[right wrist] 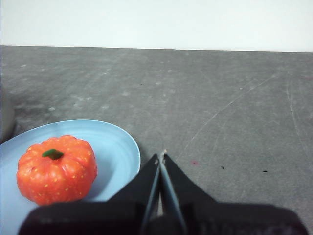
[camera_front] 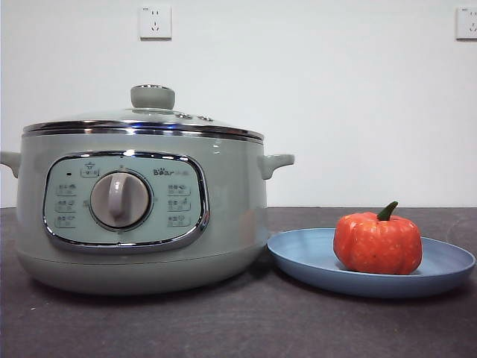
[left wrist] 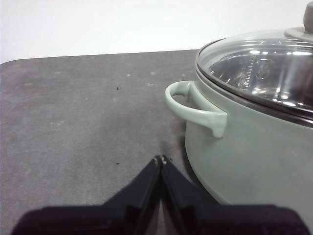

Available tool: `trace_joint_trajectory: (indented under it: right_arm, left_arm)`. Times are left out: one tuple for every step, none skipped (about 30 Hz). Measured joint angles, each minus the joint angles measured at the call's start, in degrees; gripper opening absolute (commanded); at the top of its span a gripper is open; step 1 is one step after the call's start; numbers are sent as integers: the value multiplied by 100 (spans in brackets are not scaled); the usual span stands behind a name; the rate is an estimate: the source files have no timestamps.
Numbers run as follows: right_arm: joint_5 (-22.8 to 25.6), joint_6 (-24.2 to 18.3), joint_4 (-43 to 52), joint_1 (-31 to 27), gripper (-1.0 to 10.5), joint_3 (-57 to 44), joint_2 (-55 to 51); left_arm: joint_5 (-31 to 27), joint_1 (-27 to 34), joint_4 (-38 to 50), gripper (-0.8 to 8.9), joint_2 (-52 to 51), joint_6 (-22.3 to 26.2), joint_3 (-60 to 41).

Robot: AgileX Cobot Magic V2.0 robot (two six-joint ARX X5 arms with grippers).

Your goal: Take the pumpkin out from the steamer,put the pumpkin in the blue plate,close the lid

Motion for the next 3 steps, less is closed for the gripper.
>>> trace_joint_trajectory:
  right_arm:
    - [0, 0, 0, 0, -16, 0, 0]
    - [0, 0, 0, 0, -16, 0, 0]
    - [0, 0, 0, 0, -16, 0, 0]
  left_arm:
    - [0, 0, -2, -4, 0, 0, 0]
    - [0, 0, -2, -4, 0, 0, 0]
    - [0, 0, -2, -4, 0, 0, 0]
